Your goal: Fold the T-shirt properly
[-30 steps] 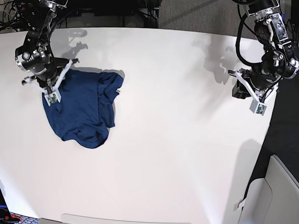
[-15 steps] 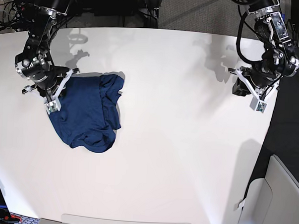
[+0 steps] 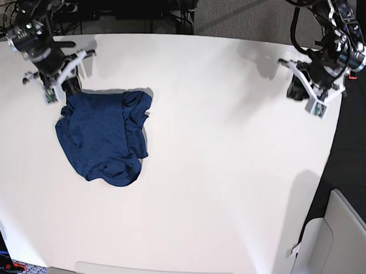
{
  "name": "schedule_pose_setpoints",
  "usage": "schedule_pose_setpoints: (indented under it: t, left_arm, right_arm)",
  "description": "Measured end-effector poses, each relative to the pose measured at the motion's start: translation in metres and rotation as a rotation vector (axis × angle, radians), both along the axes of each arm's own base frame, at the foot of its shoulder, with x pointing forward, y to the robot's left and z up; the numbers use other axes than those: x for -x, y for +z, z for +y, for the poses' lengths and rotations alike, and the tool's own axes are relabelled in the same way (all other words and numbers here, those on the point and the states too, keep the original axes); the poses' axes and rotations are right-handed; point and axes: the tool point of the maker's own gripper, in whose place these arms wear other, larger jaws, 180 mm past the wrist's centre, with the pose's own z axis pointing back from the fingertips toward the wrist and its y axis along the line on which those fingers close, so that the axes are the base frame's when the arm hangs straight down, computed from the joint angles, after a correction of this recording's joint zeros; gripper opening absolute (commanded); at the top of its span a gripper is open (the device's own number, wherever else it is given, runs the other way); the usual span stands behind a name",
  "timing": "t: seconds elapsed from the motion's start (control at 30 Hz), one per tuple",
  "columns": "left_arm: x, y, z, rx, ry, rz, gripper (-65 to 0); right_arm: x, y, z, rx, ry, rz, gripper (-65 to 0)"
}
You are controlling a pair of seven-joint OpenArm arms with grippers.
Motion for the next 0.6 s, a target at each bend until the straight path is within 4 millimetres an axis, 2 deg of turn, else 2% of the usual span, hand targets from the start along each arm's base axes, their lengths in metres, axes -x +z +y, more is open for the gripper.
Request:
schedule_pose_setpoints:
  t: [0.07,0.17,0.3,0.43,0.6]
  left_arm:
    - [0.014,-0.008,0.003,-0.001,0.011,0.037,-57.0]
    - [0.033,-0.012,0.023,-0.028,0.069,0.075,-58.0]
    - [0.06,-0.018,0.04,-0.054,0.114,0.13,-58.0]
    - [0.1,-0.031,0.044,-0.069,0.121,0.233,-58.1]
    - [0.147,-0.042,0.045,-0.076,0.113,0.356,-63.1]
  right_arm:
    - [0.015,0.0,-0.008,-0.057,-0.042,0.01,-58.9]
    - [0.035,0.0,-0.01,-0.118,-0.027,0.038,-59.1]
    - [0.064,-0.002,-0.015,-0.173,-0.035,0.086,-62.1]
    - [0.102,-0.011,-0.022,-0.199,-0.073,0.174,-62.2]
    - [0.148,-0.023,-0.018,-0.218,-0.087,0.297,-62.2]
